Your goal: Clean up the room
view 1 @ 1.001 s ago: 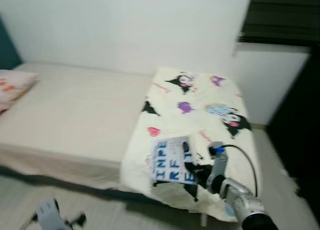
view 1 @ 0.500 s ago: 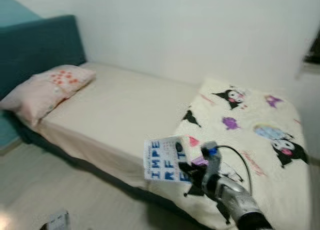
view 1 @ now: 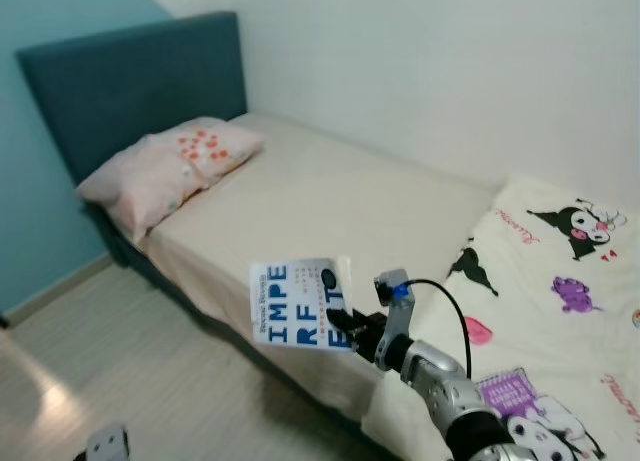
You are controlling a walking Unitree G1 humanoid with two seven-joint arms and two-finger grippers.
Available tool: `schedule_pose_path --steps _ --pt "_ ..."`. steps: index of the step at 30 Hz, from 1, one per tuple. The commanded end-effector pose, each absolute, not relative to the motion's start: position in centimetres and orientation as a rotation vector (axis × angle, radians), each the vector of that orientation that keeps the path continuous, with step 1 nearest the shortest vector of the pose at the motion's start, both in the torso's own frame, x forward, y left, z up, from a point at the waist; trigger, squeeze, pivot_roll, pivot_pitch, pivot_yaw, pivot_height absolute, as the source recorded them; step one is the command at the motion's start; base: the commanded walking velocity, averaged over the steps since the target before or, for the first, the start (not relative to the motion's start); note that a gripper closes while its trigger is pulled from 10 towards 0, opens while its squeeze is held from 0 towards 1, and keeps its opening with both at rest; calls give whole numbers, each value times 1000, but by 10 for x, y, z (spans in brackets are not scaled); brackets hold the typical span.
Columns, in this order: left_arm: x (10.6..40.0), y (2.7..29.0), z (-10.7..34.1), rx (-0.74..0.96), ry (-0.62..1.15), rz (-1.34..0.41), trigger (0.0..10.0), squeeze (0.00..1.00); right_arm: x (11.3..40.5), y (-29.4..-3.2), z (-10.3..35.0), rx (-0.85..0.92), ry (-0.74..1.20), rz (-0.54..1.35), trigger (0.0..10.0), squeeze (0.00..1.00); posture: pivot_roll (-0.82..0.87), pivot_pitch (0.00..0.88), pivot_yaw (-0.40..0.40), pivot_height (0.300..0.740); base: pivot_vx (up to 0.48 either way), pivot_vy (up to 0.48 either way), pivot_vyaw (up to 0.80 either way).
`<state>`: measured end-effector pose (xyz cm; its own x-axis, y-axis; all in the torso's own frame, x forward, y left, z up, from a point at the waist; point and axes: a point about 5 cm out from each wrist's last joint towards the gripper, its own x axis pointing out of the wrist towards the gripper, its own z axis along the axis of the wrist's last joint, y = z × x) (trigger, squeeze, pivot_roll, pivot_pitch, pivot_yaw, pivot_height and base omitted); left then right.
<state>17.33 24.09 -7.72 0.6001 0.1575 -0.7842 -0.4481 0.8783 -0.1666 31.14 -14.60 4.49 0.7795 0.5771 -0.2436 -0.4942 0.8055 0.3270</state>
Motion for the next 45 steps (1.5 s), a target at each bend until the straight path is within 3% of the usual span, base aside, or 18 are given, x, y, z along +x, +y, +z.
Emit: schedule_pose_path --steps 1,7,30,39,45 --pt "169 235 -81 -369 883 350 10000 0 315 -153 47 244 325 546 10000 0 -13 0 -25 740 480 0 0" --pt "172 232 -80 -372 879 343 10000 0 313 -153 44 235 325 555 10000 0 -12 0 -30 740 480 0 0" --pt "176 228 -80 -364 879 329 10000 0 308 -141 48 185 300 725 10000 0 -17 0 -27 740 480 0 800" --pt "178 227 -79 -363 876 320 10000 0 312 -149 49 204 289 643 10000 0 -17 0 -24 740 480 0 800" --pt "181 226 -78 -357 869 316 10000 0 315 -166 42 250 335 469 10000 0 -18 0 -22 740 412 0 267"
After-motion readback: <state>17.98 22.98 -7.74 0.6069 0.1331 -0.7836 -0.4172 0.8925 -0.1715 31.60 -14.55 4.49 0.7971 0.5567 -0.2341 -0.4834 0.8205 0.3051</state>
